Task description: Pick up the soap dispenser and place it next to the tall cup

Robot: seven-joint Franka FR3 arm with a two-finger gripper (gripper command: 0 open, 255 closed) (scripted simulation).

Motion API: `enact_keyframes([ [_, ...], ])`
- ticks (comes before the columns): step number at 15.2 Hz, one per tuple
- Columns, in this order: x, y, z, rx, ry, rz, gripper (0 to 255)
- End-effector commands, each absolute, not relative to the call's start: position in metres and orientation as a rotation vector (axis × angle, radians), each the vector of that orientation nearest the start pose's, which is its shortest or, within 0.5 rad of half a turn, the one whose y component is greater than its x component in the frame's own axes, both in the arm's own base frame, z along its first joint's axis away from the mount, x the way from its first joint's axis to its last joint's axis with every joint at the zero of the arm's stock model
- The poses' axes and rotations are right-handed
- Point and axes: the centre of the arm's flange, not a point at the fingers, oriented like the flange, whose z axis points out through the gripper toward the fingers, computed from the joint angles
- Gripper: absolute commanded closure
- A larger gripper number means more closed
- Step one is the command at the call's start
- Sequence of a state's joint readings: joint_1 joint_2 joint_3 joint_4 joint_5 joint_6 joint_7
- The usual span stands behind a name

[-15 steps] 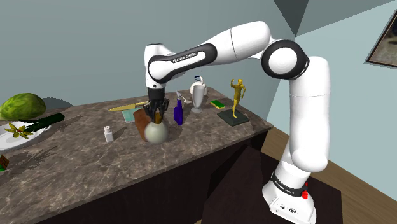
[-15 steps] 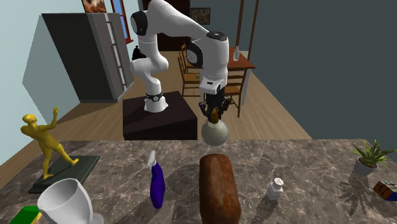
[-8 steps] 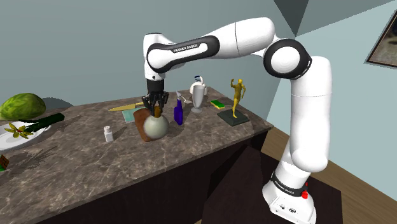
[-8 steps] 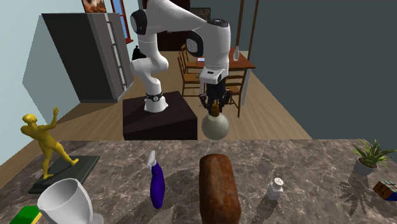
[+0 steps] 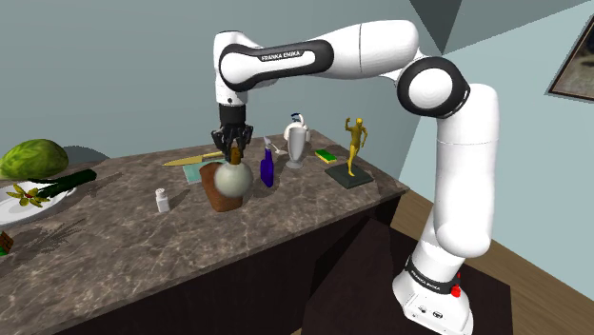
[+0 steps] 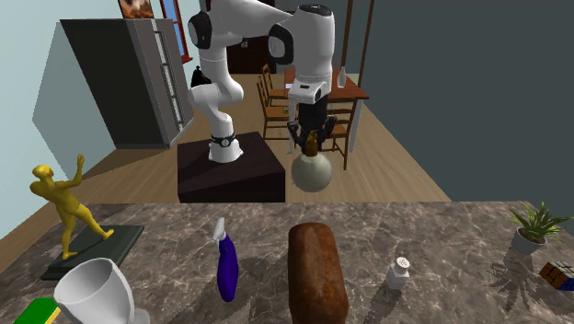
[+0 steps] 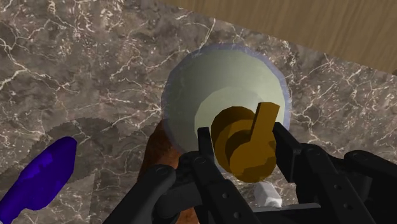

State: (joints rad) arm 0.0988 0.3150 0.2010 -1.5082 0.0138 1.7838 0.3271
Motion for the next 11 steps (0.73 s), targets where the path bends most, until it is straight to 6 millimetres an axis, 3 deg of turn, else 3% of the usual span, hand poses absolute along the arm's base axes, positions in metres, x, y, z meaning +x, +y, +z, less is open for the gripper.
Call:
enact_keyframes([
  [1,0.627,0.179,0.496,-3.078,0.06,0.084,255],
  [11,0.627,0.179,0.549,-3.078,0.06,0.084,255],
])
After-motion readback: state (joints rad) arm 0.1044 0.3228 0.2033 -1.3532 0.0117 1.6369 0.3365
